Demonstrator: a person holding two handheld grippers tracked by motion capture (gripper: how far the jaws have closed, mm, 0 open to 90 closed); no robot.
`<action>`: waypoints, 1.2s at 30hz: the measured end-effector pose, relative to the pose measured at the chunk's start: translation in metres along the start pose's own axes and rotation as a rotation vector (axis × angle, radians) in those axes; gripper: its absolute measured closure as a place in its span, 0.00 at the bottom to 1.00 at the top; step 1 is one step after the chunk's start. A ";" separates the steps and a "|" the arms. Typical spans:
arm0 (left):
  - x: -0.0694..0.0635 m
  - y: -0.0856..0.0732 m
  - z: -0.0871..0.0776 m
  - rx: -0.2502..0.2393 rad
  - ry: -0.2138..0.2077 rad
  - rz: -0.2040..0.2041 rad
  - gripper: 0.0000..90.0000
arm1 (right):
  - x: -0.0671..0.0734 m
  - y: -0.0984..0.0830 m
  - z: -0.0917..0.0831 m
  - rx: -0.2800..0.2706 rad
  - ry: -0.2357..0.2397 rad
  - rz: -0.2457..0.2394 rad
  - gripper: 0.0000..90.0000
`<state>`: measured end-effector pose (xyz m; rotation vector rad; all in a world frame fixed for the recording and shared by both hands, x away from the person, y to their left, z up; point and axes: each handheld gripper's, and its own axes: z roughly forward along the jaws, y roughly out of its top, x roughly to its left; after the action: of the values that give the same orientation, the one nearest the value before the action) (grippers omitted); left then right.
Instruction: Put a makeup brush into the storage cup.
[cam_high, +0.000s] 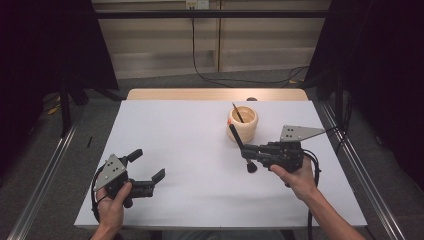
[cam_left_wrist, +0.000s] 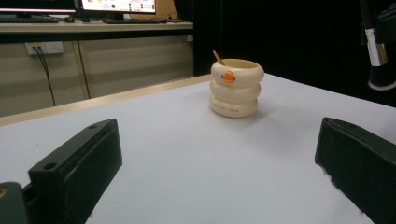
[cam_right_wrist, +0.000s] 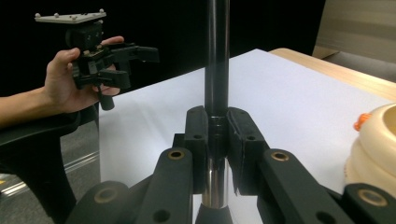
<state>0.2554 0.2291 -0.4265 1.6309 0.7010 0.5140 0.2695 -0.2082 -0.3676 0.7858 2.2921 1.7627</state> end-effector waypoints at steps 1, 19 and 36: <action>0.000 0.000 0.000 0.002 -0.002 0.002 0.01 | 0.001 0.000 0.002 0.004 0.002 -0.002 0.88; 0.000 0.000 0.001 0.002 -0.001 0.002 0.01 | 0.016 0.006 0.020 0.110 0.091 -0.039 0.88; 0.001 0.001 0.001 -0.002 0.004 0.002 0.01 | 0.011 0.016 0.041 0.383 0.087 -0.051 0.88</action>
<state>0.2573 0.2291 -0.4261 1.6291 0.7019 0.5191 0.2825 -0.1654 -0.3624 0.7078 2.7261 1.3777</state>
